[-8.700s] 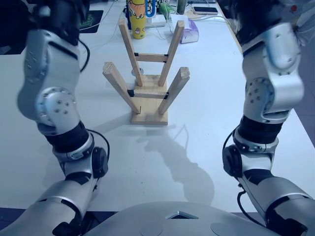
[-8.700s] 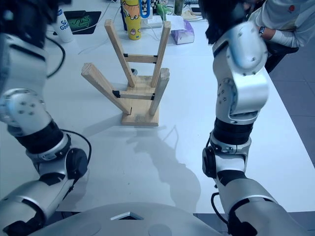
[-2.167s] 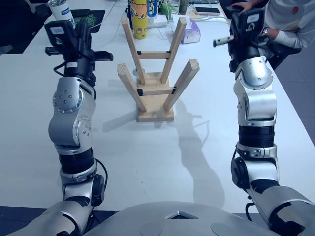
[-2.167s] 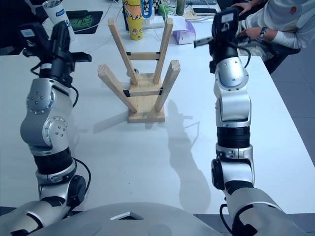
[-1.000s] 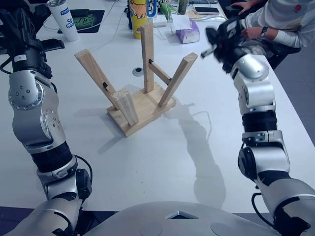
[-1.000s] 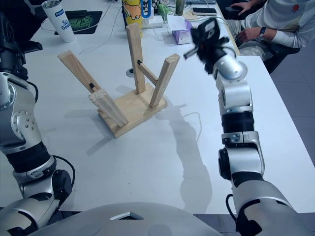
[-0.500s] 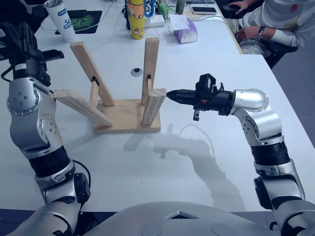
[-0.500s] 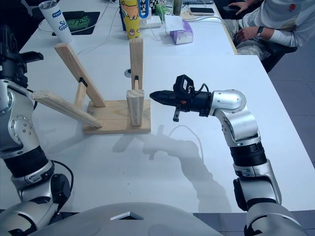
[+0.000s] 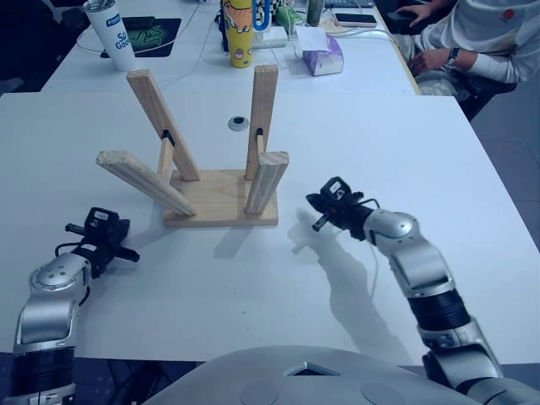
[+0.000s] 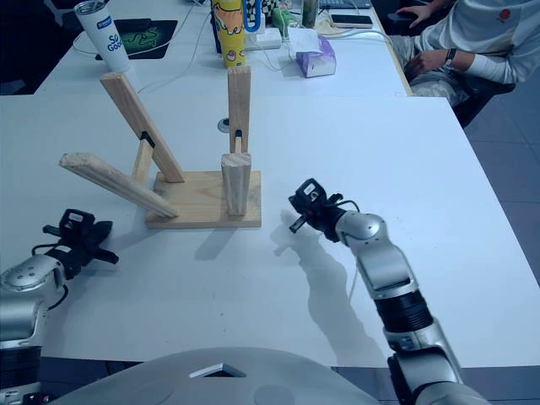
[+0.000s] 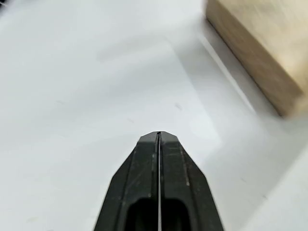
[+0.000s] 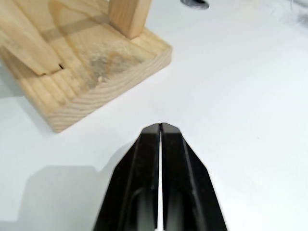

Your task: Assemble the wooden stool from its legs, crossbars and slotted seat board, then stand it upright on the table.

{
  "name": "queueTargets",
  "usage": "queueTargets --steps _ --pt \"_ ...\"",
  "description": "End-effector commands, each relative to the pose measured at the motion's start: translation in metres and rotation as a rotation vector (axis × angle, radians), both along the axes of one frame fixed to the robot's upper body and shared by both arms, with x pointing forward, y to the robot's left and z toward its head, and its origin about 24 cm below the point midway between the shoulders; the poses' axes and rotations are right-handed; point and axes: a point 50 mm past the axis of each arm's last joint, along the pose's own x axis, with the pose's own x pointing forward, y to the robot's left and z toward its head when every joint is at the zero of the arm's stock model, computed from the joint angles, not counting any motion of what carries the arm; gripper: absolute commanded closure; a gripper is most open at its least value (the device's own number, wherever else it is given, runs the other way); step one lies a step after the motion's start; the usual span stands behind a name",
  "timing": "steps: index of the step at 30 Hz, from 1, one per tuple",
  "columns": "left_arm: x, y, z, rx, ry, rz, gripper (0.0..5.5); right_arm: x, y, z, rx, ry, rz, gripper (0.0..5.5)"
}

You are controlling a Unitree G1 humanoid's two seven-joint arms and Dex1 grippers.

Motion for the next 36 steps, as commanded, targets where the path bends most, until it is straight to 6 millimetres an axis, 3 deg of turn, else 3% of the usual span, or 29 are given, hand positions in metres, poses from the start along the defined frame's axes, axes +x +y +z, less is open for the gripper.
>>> queueTargets --steps 1,6,10,18,21,25,30,36 --pt "0.013 -0.013 -0.002 0.016 -0.020 -0.066 5.49 0.003 0.010 -0.010 -0.036 0.049 -0.030 5.50" --pt "0.010 -0.029 -0.010 -0.028 0.021 -0.169 5.49 -0.007 0.027 -0.024 -0.043 0.130 0.019 5.50" --pt "0.013 -0.042 -0.013 -0.058 0.026 -0.218 5.49 -0.004 0.035 -0.026 -0.037 0.122 0.045 5.50" --pt "0.044 -0.093 0.004 -0.152 -0.109 -0.319 5.49 -0.001 0.044 -0.017 -0.007 0.049 0.122 5.50" --pt "0.052 -0.116 0.022 -0.213 -0.198 -0.374 5.49 0.007 0.040 -0.005 0.036 0.011 0.087 5.50" --pt "0.051 -0.138 0.049 -0.270 -0.291 -0.458 5.49 0.023 0.031 0.038 0.118 -0.155 0.020 5.50" --pt "0.053 -0.142 0.069 -0.273 -0.357 -0.453 5.49 0.030 0.026 0.070 0.140 -0.244 0.017 5.50" --pt "0.060 -0.147 0.096 -0.266 -0.459 -0.455 5.49 0.030 0.027 0.084 0.147 -0.283 0.029 5.50"
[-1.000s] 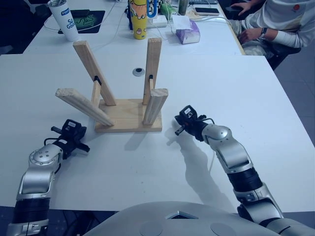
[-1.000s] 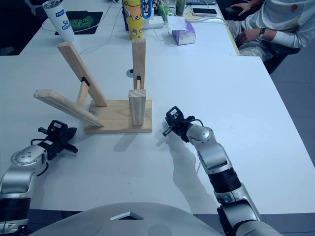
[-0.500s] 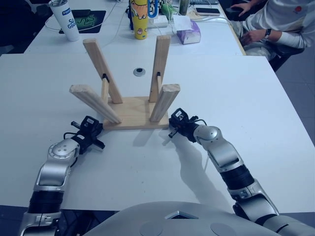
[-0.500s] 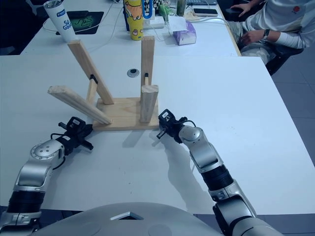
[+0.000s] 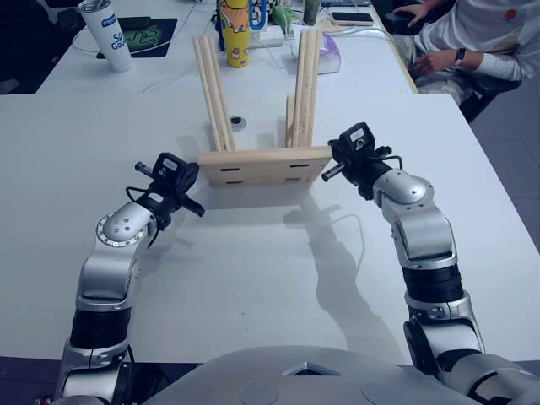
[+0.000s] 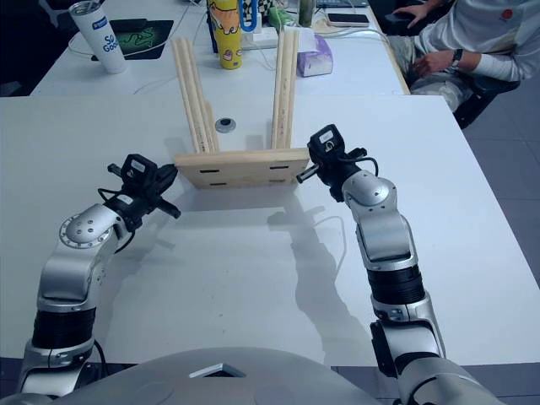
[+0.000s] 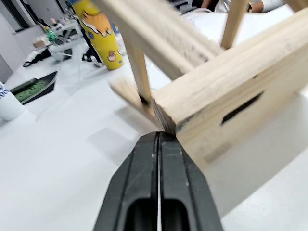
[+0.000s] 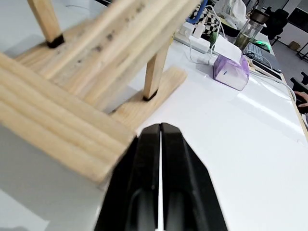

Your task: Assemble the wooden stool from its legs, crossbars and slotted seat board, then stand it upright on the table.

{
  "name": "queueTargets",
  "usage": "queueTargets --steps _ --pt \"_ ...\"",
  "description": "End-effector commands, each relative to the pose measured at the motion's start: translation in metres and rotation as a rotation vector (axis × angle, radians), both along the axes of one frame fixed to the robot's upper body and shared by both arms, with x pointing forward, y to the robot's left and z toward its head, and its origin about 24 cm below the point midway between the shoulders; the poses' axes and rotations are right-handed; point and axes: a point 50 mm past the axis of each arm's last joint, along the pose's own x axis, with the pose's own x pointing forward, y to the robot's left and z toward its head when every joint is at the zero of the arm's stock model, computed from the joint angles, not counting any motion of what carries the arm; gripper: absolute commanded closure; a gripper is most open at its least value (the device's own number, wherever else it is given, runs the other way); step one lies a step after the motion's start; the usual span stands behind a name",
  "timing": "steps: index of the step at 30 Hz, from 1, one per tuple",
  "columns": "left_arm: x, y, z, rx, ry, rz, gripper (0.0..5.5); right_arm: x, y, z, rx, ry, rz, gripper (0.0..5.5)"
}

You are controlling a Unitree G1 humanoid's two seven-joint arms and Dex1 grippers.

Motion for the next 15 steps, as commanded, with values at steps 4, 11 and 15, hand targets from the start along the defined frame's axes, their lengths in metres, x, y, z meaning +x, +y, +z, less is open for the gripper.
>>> queueTargets --steps 4,11,15 --pt "-0.001 -0.038 0.038 -0.106 -0.129 -0.186 5.49 -0.009 0.037 0.021 0.095 -0.045 0.220 5.50" --pt "-0.002 0.018 -0.004 0.040 0.000 0.127 5.49 -0.001 0.002 -0.001 -0.095 0.006 0.034 5.50" --pt "0.003 0.030 -0.027 0.126 0.048 0.189 5.49 0.004 -0.005 -0.015 -0.135 0.045 -0.022 5.50"
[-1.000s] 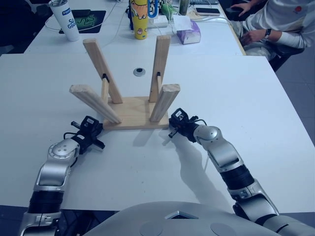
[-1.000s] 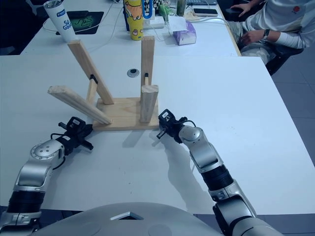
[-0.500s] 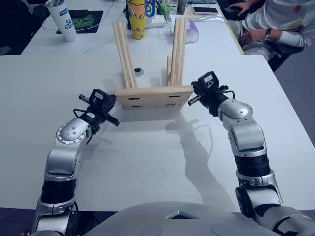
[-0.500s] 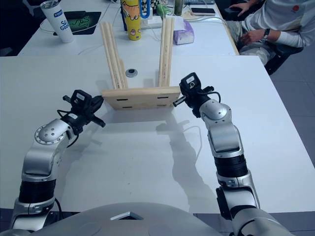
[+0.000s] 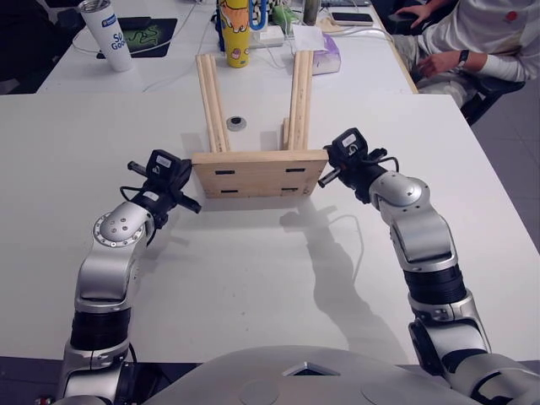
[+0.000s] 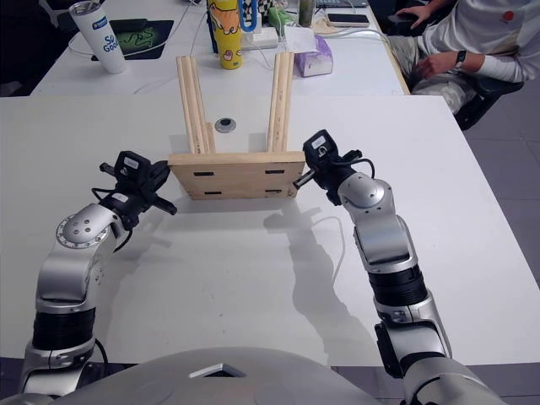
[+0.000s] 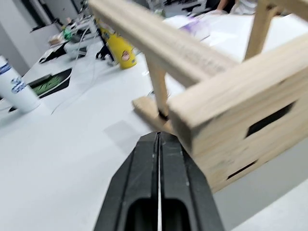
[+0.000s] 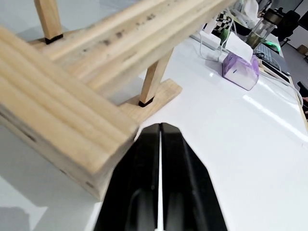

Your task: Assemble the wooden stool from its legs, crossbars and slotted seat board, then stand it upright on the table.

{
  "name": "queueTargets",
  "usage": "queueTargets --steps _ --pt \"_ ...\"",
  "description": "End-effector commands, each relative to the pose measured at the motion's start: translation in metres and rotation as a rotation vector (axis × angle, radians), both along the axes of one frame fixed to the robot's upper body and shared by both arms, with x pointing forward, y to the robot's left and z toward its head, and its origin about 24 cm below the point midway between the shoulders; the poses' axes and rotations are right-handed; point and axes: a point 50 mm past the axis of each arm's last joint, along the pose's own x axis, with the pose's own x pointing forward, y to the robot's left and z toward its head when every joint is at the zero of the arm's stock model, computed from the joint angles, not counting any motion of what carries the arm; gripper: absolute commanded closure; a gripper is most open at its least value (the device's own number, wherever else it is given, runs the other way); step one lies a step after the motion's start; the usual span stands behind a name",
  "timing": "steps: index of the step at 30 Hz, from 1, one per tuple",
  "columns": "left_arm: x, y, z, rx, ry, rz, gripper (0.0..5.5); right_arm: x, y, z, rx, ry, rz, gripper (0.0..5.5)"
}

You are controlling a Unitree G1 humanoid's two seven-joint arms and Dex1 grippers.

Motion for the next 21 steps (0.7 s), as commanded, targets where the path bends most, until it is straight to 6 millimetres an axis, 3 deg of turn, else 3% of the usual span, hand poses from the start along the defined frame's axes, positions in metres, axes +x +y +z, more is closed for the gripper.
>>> queueTargets --steps 1,7,14,21 --pt "0.005 0.011 -0.021 0.094 0.045 0.044 5.49 0.005 -0.006 -0.011 -0.049 0.023 -0.046 5.50" --pt "0.023 -0.016 -0.037 0.088 0.046 -0.051 5.49 0.003 -0.002 -0.041 -0.081 0.097 -0.041 5.50" --pt "0.027 -0.036 -0.047 0.119 0.095 -0.056 5.49 0.003 0.008 -0.074 -0.096 0.114 -0.020 5.50" --pt "0.019 -0.036 -0.066 0.159 0.165 -0.013 5.49 0.008 0.017 -0.083 -0.112 0.079 0.012 5.50"
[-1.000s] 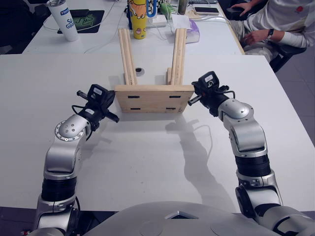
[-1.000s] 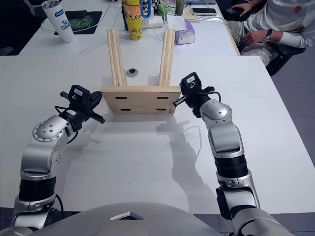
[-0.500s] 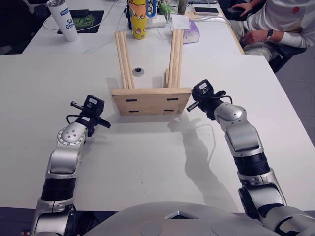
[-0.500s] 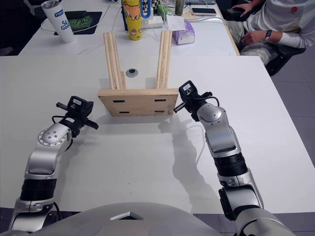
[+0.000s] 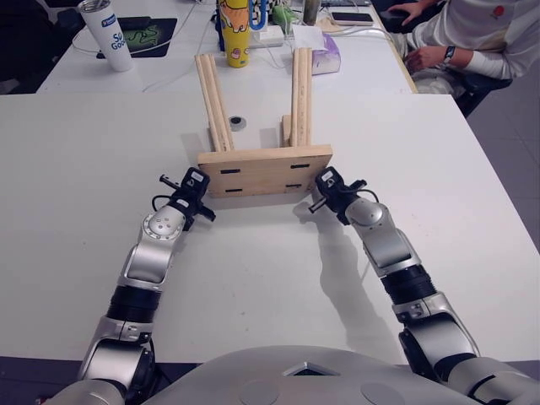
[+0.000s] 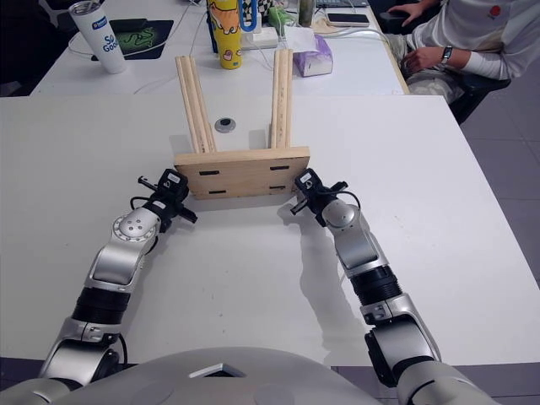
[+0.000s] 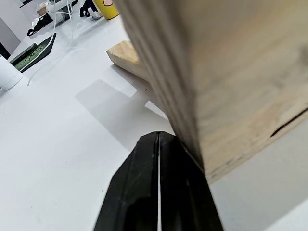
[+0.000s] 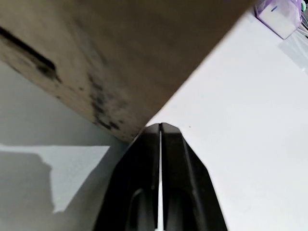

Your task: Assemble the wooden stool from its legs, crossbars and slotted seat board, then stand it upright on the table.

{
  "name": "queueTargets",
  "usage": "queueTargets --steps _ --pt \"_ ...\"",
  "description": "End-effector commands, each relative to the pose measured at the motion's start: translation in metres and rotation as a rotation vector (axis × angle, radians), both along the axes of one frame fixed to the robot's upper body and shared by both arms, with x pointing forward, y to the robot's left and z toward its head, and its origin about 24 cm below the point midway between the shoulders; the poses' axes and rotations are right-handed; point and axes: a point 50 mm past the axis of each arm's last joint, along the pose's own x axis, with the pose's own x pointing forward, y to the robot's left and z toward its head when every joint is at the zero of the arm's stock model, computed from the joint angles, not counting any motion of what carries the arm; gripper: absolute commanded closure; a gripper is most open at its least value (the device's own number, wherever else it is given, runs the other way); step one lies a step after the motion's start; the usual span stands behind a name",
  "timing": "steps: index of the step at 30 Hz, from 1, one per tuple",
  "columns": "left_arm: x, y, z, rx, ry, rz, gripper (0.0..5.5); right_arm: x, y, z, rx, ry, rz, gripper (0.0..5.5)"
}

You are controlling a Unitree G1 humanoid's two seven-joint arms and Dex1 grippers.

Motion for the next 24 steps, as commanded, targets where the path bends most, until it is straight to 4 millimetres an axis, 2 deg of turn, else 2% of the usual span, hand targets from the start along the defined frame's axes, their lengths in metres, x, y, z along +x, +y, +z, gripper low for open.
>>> queueTargets --steps 1,6,12,20,24 --pt "-0.006 -0.004 -0.013 0.023 0.051 -0.003 5.49 0.004 0.008 0.001 -0.001 -0.027 0.040 5.50" --pt "-0.008 -0.004 -0.015 0.020 0.062 0.018 5.49 0.004 -0.009 0.003 -0.105 -0.059 0.006 5.50" --pt "-0.009 -0.007 -0.018 0.008 0.066 0.024 5.49 0.001 -0.009 -0.001 -0.113 -0.089 0.020 5.50" --pt "-0.007 -0.013 -0.018 -0.022 0.044 0.010 5.49 -0.001 0.017 0.004 0.001 -0.142 0.124 5.50" --pt "-0.006 -0.027 -0.006 -0.076 -0.020 -0.071 5.49 -0.005 0.025 0.013 0.085 -0.178 0.186 5.50"
